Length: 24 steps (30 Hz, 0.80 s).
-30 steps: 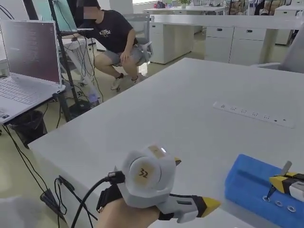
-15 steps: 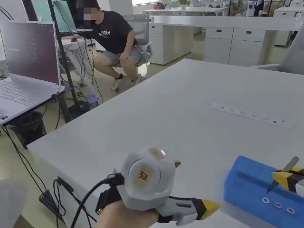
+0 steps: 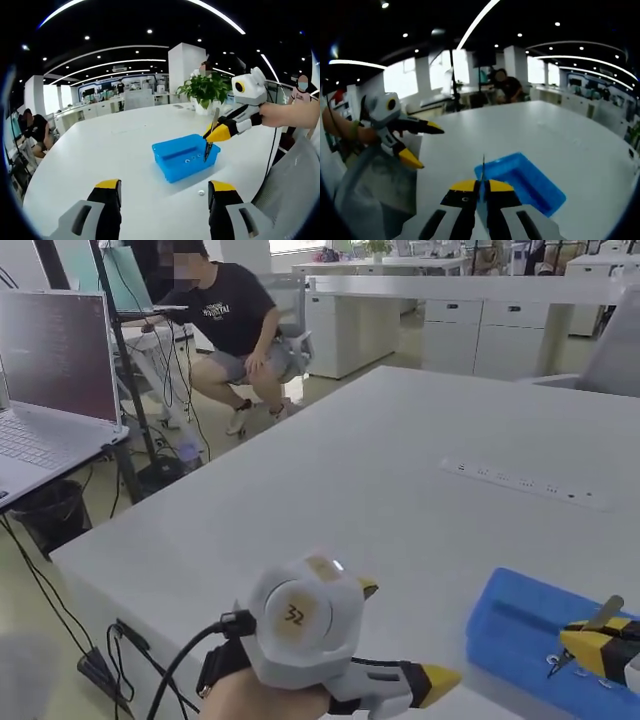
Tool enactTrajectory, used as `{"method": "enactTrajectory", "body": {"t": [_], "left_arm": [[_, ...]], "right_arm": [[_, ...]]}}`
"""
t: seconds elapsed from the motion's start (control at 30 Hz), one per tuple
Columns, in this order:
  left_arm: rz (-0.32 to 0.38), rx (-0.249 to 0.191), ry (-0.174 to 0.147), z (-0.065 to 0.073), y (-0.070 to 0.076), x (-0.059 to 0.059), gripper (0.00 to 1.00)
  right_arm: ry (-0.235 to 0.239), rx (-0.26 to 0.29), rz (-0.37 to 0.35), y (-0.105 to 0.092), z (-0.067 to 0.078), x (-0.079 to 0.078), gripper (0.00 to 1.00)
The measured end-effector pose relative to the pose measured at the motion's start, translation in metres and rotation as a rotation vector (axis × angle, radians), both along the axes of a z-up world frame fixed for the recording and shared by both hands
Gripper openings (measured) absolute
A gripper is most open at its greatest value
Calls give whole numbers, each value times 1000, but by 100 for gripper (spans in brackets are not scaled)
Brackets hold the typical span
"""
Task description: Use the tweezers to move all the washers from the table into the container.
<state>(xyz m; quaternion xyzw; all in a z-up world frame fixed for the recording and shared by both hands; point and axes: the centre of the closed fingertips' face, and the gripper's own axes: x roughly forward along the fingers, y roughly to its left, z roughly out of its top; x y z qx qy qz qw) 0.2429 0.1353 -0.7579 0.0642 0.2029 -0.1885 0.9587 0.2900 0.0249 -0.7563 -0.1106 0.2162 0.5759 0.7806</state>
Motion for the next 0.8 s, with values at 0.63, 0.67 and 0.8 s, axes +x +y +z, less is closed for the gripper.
{"method": "enactTrajectory", "body": {"t": [0.63,0.67,0.8], "left_arm": [[6,11,8,-4,4,1,70],[6,10,7,-3,4,1,70],[4,14,10,-4,3,1,69]], "right_arm": [[81,-90,118,9,-49,-35,4],[78,-91,118,8,-49,-34,4],[76,-86,115,8,-48,-31,4]]}}
